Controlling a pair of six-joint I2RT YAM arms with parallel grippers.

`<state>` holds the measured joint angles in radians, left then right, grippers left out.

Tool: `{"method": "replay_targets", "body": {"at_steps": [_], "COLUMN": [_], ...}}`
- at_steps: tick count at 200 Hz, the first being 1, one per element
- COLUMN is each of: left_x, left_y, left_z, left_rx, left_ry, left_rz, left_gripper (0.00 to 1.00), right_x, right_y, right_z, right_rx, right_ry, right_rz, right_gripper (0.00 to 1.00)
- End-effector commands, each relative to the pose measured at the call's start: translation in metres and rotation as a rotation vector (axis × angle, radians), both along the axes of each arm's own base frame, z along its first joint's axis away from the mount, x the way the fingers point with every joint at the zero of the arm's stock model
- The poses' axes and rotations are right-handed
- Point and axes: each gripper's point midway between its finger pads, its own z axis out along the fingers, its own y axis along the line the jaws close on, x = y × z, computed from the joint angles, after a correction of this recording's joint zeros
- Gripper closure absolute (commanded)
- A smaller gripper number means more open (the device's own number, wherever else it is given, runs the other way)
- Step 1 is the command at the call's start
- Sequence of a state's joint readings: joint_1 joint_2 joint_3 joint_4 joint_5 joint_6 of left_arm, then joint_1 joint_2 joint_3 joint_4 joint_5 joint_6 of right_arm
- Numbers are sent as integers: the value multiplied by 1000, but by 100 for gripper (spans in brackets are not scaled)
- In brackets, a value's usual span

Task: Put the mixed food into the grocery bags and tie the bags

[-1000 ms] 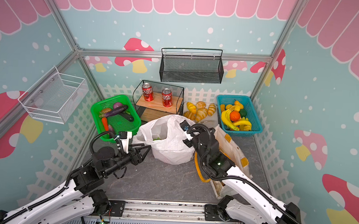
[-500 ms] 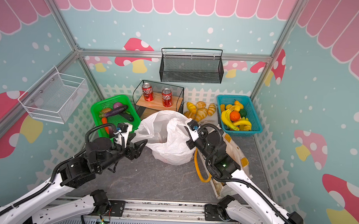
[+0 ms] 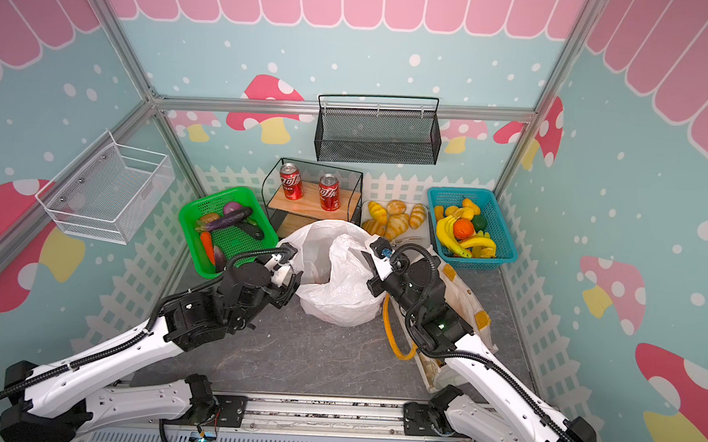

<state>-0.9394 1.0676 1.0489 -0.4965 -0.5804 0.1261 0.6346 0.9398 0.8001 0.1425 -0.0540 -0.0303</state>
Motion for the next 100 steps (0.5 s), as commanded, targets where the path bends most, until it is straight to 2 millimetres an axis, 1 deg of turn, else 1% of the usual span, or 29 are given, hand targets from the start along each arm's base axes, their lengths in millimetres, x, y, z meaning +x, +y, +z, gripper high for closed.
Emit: {"method": "replay_targets", "body": {"at_steps": [1,15,33,39,49,60,72,87,100], "left_x": [5,8,10,10,8,5,0,-8,-18], "left_y": [-5,-11,-13,-13,-13,-14,-15,-14,-18], "left_z": [16,15,17,19,25,37,55,80,99], "left_rx": [7,-11,-47,-69,-116,-185,-273,-384,-478], "left_ry": [-41,-39,-29,-26,-16,-12,-9,-7,8], "left_rz": [-4,-8,-3,-3,-15,-35,-62,-107,-170], "left_gripper": [47,58,74,79,85,90,100,100,100], "right_x": [-3,-4,-4,-3,-1,1,3,7,12], "right_y": [-1,0,-1,-2,-2,-3,-4,-7,-10], "right_z": [7,8,12,12,14,17,23,35,43], "right_rx": [31,36,36,36,36,39,44,53,49], "right_ry": [-17,-19,-29,-31,-34,-36,-44,-61,-72], "right_rz": [12,22,16,8,1,-6,-18,-36,-53], "right_gripper": [100,100,100,100,100,100,100,100,100]}}
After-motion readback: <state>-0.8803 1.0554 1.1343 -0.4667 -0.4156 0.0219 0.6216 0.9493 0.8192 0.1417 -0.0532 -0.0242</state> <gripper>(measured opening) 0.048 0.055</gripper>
